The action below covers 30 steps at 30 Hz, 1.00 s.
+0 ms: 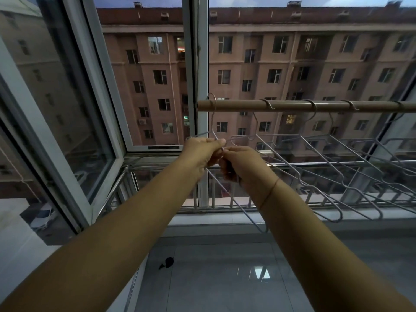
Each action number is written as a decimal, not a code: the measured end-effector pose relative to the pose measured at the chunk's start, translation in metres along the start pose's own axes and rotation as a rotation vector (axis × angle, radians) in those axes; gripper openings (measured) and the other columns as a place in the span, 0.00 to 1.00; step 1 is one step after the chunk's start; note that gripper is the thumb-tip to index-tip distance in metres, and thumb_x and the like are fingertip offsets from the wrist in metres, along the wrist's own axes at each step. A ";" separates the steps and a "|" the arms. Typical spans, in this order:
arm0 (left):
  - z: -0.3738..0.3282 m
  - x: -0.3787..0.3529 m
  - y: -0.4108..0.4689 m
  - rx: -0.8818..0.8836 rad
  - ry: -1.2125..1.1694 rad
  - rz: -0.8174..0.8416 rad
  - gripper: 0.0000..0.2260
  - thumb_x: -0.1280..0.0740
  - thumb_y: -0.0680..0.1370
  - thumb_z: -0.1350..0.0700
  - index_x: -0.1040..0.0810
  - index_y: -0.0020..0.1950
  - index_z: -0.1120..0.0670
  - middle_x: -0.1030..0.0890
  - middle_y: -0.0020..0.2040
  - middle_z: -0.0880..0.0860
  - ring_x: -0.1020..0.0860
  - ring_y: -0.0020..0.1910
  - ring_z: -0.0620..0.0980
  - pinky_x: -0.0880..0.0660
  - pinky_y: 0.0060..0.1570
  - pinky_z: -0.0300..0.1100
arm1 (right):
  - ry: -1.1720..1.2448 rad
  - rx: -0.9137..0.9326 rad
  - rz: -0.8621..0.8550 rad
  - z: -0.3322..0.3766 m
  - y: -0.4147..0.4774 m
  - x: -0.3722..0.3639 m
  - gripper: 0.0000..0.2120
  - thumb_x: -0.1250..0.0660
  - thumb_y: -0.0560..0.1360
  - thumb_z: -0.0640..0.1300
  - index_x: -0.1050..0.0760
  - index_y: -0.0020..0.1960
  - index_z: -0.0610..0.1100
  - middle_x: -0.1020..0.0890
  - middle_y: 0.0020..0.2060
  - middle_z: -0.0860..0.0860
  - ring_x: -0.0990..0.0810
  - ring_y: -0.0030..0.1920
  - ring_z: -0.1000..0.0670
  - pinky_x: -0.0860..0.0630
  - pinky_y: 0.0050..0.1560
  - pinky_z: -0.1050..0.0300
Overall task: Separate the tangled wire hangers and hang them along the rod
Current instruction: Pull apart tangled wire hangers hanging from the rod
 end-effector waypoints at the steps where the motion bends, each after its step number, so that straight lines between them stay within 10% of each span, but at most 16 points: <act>1: 0.003 0.001 0.001 0.003 0.008 -0.006 0.04 0.30 0.74 0.60 0.20 0.46 0.59 0.20 0.33 0.52 0.22 0.24 0.40 0.25 0.25 0.30 | 0.008 -0.005 -0.006 -0.002 -0.001 -0.001 0.11 0.42 0.78 0.40 0.24 0.40 0.41 0.28 0.28 0.47 0.30 0.28 0.51 0.29 0.29 0.59; 7: 0.013 0.009 0.000 0.017 0.025 -0.041 0.13 0.31 0.75 0.59 0.22 0.57 0.62 0.20 0.40 0.54 0.23 0.35 0.46 0.23 0.32 0.34 | -0.217 0.016 -0.004 -0.004 -0.013 0.006 0.12 0.44 0.79 0.42 0.24 0.51 0.37 0.22 0.41 0.42 0.24 0.40 0.46 0.22 0.48 0.51; 12: -0.017 0.015 -0.015 -0.289 0.204 -0.253 0.17 0.32 0.75 0.54 0.30 0.63 0.54 0.26 0.58 0.52 0.27 0.54 0.49 0.29 0.50 0.41 | -0.542 0.414 -0.362 0.047 -0.035 0.072 0.09 0.41 0.77 0.42 0.25 0.54 0.43 0.22 0.39 0.51 0.25 0.30 0.59 0.28 0.28 0.69; 16: -0.048 -0.031 -0.034 -0.549 0.250 -0.078 0.09 0.35 0.77 0.55 0.26 0.57 0.52 0.24 0.49 0.47 0.25 0.47 0.40 0.28 0.41 0.28 | -0.760 0.359 -0.460 0.041 -0.036 0.121 0.10 0.40 0.77 0.42 0.25 0.56 0.41 0.21 0.46 0.48 0.24 0.38 0.55 0.29 0.36 0.67; 23: -0.005 -0.091 -0.003 -0.032 0.102 0.071 0.09 0.37 0.79 0.58 0.28 0.38 0.52 0.27 0.37 0.50 0.27 0.39 0.47 0.27 0.43 0.41 | -0.610 0.118 -0.225 -0.008 -0.034 0.126 0.10 0.41 0.78 0.43 0.24 0.53 0.39 0.19 0.40 0.45 0.20 0.41 0.47 0.22 0.43 0.57; 30: 0.002 -0.111 0.009 0.051 0.023 0.102 0.05 0.37 0.78 0.62 0.22 0.47 0.62 0.20 0.37 0.55 0.22 0.31 0.46 0.23 0.28 0.34 | -0.406 0.167 -0.258 0.002 -0.023 0.120 0.08 0.39 0.77 0.40 0.22 0.48 0.39 0.23 0.30 0.48 0.26 0.29 0.53 0.27 0.31 0.63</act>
Point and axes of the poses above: each hand's wrist, its own y-axis towards the middle knuckle, its own x-axis out of the back of the hand, z = x × y, the point moved 8 cm from there along y, towards the middle knuckle
